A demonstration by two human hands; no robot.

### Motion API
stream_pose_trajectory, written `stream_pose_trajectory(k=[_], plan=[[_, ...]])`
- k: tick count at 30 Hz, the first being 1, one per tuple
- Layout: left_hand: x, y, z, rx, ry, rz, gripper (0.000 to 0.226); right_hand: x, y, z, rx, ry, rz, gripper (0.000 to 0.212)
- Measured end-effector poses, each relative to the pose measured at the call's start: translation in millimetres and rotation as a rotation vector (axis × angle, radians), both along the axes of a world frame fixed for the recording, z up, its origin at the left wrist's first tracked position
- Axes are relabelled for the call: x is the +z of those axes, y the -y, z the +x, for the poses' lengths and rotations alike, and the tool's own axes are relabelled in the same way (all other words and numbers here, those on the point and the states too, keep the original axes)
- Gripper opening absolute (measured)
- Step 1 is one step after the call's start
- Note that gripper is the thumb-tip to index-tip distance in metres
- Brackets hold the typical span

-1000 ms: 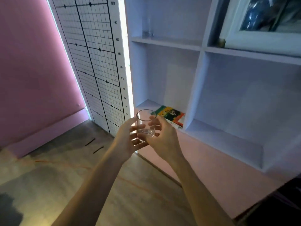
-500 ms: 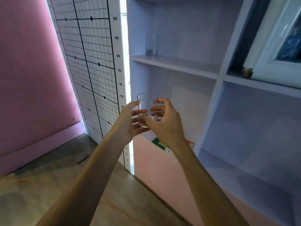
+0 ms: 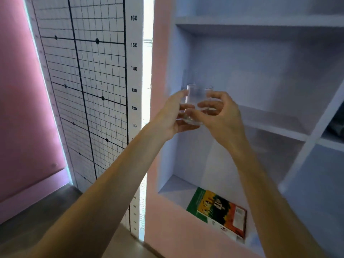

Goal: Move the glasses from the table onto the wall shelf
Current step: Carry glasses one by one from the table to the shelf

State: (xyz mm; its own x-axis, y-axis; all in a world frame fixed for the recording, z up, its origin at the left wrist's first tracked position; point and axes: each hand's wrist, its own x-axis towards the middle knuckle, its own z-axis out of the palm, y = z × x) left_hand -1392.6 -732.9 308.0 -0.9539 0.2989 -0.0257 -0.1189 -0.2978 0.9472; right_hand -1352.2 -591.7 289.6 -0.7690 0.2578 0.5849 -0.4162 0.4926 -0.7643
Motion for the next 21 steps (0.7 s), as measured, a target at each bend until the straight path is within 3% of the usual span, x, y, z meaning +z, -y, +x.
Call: stream_pose_trajectory(k=[8, 13, 21], plan=[[35.7, 2.5, -50.3, -0.005, 0.008, 0.074, 0.055, 43.5, -15.9, -78.3, -0.249, -0.017, -0.046, 0.063], [39.7, 4.3, -65.2, -0.021, 0.036, 0.094, 0.052, 61.9, -33.9, -119.9, -0.383, 0.11, 0.075, 0.041], [39.6, 2.7, -83.0, -0.066, -0.01, 0.076, 0.064, 56.0, -41.9, -145.2, -0.427, 0.264, 0.161, 0.044]])
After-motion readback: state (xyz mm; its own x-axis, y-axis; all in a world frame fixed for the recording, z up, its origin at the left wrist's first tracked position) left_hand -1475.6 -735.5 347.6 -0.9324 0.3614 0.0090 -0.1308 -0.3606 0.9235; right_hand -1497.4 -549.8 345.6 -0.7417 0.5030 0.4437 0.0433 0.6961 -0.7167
